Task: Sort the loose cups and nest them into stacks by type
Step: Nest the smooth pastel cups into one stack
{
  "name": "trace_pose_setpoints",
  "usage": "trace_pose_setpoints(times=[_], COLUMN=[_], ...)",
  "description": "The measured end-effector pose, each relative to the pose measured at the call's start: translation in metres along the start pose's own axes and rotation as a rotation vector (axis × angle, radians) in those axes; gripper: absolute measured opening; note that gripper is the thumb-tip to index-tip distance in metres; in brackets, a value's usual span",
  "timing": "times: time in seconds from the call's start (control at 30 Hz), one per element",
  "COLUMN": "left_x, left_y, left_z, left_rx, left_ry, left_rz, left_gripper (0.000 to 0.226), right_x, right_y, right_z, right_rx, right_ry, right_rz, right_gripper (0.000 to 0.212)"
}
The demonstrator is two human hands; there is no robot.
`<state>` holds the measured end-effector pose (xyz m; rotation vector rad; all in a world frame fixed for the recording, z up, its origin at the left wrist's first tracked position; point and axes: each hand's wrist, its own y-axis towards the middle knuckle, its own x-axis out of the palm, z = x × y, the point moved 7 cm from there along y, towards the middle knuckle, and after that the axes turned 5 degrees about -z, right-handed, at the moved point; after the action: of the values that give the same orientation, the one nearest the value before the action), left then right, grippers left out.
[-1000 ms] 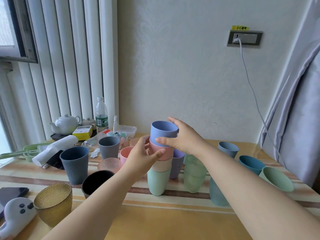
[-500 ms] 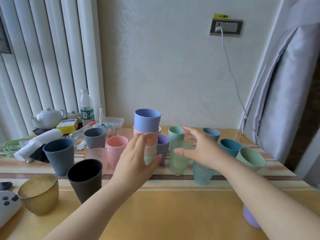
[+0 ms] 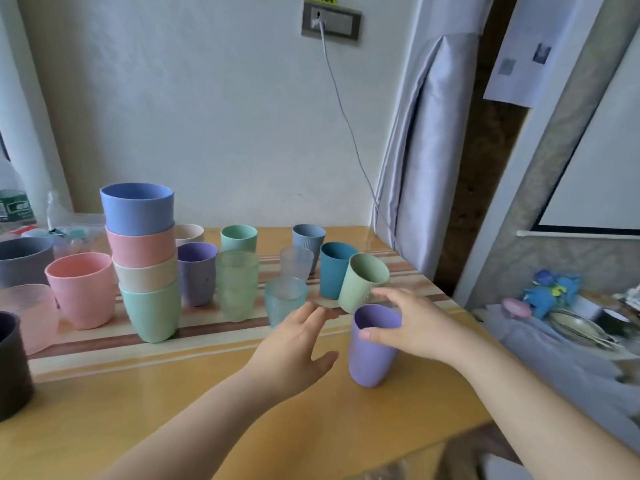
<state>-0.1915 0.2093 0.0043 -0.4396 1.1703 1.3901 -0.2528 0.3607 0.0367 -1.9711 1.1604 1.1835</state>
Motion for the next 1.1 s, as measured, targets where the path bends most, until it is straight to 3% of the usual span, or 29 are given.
trace_pose_setpoints(times=[0.2,0.37,0.47,0.53,0.6,0.7,0.83,1.0,1.1], left_x=[0.029,0.038,0.032,0.026,0.018,0.004,-0.016,-0.036,-0.048], left_y=[0.007,0.013,0.016,0.015,0.011,0.005,-0.006,-0.024,-0.03], left_z=[0.005,0.0,-0.008,-0.016,-0.026,-0.04,-0.055,-0.072,-0.08], left_rx=[0.001,-0.101,-0.146,-0.168,-0.187,-0.224,-0.254,-0.291,-0.314], left_ry=[-0.095,-0.402,-0.509,-0.517,-0.495,-0.487,-0.468,-0.467,-0.469], left_rz=[-0.066,-0.092,-0.035,0.001,0.029,0.077,0.124,0.169,0.196], left_gripper=[0.059,0.075,0.072,0.07,0.068,0.07,0.061,0.064,0.066], right_x=[0.011,0.015,0.018,0.017,0.003,-0.017,-0.004,0.001,-0.004], right_y=[-0.006,0.003,0.011,0.018,0.029,0.053,0.09,0.104,0.096], right_z=[0.008,0.008,0.004,-0.002,0.001,0.015,0.028,0.034,0.03], right_rx=[-0.048,-0.039,-0.069,-0.104,-0.094,0.038,0.215,0.243,0.217], right_ry=[0.094,0.13,0.189,0.325,0.418,0.224,0.145,0.236,0.264], right_rz=[-0.03,0.025,0.004,-0.023,0.109,0.316,0.204,0.34,0.382], right_gripper=[0.084,0.084,0.08,0.082,0.08,0.083,0.103,0.082,0.085])
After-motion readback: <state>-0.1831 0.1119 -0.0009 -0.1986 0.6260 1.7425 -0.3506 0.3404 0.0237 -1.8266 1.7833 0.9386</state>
